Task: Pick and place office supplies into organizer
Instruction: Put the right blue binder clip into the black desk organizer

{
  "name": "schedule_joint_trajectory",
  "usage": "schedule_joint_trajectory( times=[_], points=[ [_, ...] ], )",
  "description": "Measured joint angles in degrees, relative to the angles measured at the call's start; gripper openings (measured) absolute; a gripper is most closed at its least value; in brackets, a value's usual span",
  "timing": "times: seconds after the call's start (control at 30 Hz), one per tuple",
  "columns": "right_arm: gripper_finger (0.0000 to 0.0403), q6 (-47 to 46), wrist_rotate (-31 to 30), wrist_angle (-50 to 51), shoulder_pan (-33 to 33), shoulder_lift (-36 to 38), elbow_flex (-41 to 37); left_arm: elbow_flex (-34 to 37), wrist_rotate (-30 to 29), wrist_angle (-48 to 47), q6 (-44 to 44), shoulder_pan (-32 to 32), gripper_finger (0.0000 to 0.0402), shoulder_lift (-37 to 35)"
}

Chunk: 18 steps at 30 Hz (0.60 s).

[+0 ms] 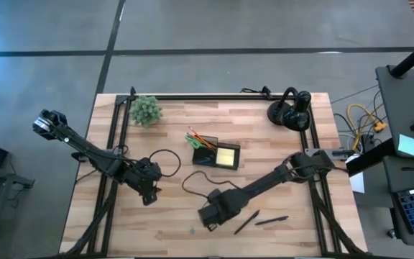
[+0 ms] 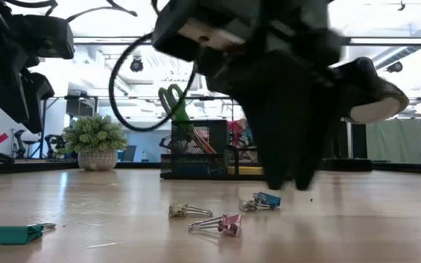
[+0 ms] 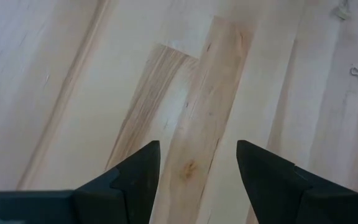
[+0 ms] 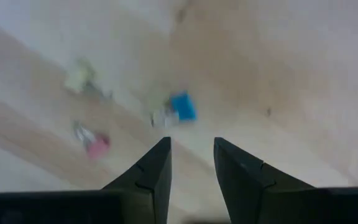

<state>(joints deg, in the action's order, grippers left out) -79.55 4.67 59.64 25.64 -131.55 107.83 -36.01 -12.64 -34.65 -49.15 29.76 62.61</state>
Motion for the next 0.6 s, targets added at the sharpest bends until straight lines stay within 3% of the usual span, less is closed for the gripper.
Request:
schedule_joint_trajectory(
  times=[0.1,0.17,0.4,0.6],
  points=[
    [0.0118,7.4,-5.8,-0.5,0.3,0.6,1.0,0.0,0.1,0.0,-0.1,0.1,0.0199,0.0],
    [0.0121,17.2,-7.7,-1.0,1.0,1.4,2.0,0.0,0.2,0.0,0.0,0.3,0.0199,0.0],
    [0.0124,63.1,-8.3,0.5,1.7,1.4,2.7,0.0,0.6,0.1,-0.7,1.5,0.0199,0.0],
    [0.0125,86.2,-7.5,1.3,1.5,1.3,0.7,0.0,0.7,0.2,-2.8,2.4,0.0199,0.0]
  ],
)
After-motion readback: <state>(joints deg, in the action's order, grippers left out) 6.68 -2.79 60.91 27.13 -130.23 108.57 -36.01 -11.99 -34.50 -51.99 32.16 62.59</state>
